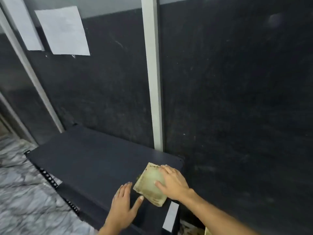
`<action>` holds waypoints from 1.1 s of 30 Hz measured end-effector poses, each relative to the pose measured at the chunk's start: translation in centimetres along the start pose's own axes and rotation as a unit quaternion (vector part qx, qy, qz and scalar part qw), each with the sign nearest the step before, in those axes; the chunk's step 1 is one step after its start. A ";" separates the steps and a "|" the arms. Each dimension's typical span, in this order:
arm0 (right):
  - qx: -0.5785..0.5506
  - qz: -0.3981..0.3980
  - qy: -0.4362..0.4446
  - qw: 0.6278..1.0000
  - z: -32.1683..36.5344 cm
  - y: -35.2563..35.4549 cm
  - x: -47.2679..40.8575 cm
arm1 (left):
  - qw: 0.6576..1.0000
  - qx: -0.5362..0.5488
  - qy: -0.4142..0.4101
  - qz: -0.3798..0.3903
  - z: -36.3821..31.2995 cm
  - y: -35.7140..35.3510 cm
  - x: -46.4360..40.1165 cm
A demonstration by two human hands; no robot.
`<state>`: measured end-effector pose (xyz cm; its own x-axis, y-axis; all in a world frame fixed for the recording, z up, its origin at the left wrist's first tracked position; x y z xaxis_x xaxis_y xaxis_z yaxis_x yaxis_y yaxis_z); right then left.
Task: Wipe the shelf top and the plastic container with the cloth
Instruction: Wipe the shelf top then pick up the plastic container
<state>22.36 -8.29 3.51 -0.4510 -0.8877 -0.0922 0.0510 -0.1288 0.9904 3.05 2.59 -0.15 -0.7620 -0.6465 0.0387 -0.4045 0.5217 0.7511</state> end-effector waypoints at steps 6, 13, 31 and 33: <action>0.039 0.045 -0.007 0.998 2.3 -5.8 -2.2 | 0.996 -0.075 0.043 0.011 1.3 -2.9 1.1; 0.039 0.001 -0.034 0.999 2.6 -7.9 -2.1 | 0.993 -0.088 0.068 0.030 1.9 -3.7 0.9; -0.021 -0.231 -0.118 0.965 -10.2 -6.5 13.1 | 0.988 0.050 -0.141 0.047 -9.4 -12.0 0.7; -0.019 -0.243 -0.148 0.958 -13.6 -7.7 16.0 | 0.978 0.061 -0.187 0.066 -11.3 -16.0 0.7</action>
<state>26.84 -27.53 -7.03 -0.6622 -0.5550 -0.5034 -0.1992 -0.5172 0.8323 14.70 -12.50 -4.72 -0.9340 -0.3322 -0.1312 -0.3304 0.6640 0.6708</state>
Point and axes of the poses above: each hand's wrist, its own x-axis away from the middle knuckle, its own y-axis out of the back of the hand, z = x × y, the point moved 4 cm from there along -x, towards the middle knuckle, and after that the axes turned 13 degrees about x, right-handed, at the moved point
